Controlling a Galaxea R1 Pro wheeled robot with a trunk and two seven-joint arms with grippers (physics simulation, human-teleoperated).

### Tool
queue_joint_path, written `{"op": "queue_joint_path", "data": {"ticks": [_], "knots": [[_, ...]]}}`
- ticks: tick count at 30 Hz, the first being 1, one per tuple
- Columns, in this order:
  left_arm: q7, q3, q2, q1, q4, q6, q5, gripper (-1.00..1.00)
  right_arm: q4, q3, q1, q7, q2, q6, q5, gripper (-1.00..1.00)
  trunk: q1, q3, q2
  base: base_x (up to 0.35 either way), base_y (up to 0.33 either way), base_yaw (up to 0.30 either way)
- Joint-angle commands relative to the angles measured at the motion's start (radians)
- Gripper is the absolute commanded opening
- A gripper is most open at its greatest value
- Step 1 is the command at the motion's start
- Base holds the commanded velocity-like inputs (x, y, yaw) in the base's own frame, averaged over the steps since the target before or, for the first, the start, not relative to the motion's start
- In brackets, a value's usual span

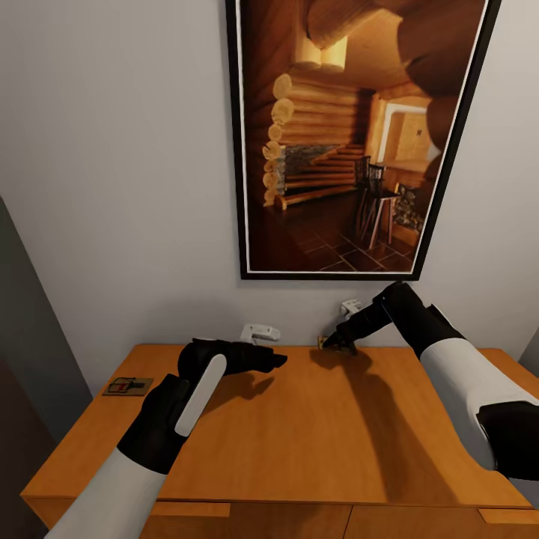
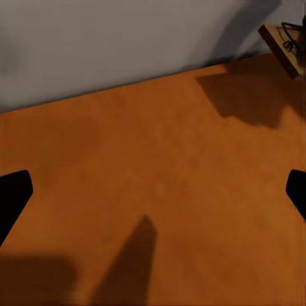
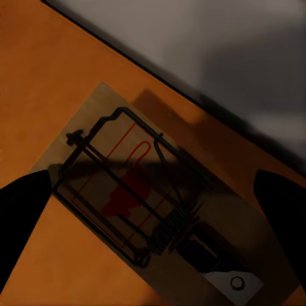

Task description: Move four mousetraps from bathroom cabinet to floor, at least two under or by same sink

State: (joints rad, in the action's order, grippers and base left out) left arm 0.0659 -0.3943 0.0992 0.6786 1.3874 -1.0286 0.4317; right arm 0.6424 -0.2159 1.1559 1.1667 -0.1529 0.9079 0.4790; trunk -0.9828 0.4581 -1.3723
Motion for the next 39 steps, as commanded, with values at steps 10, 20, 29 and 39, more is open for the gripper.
{"op": "queue_joint_path", "data": {"ticks": [10, 20, 29, 39], "knots": [[0.008, 0.002, -0.001, 0.001, 0.04, -0.006, 0.007, 1.0, 0.002, -0.002, 0.001, 0.01, 0.002, 0.003, 0.012, -1.0, 0.0, 0.001, -0.001, -0.161, 0.0, 0.0], [0.008, 0.0, -0.003, 0.001, 0.043, -0.005, 0.007, 1.0, 0.002, -0.002, 0.001, 0.01, 0.005, 0.003, 0.012, -1.0, 0.0, 0.001, -0.001, -0.027, 0.0, 0.0], [0.008, 0.0, -0.003, 0.001, 0.043, -0.004, 0.006, 1.0, 0.002, -0.003, 0.001, 0.002, 0.01, 0.005, 0.013, -1.0, 0.0, 0.001, -0.001, -0.001, 0.0, 0.0], [0.015, 0.012, -0.098, 0.001, 0.096, -0.019, -0.175, 1.0, 0.002, 0.002, 0.001, -0.017, 0.014, 0.007, 0.013, -1.0, 0.0, 0.001, -0.001, 0.0, 0.0, 0.0]]}}
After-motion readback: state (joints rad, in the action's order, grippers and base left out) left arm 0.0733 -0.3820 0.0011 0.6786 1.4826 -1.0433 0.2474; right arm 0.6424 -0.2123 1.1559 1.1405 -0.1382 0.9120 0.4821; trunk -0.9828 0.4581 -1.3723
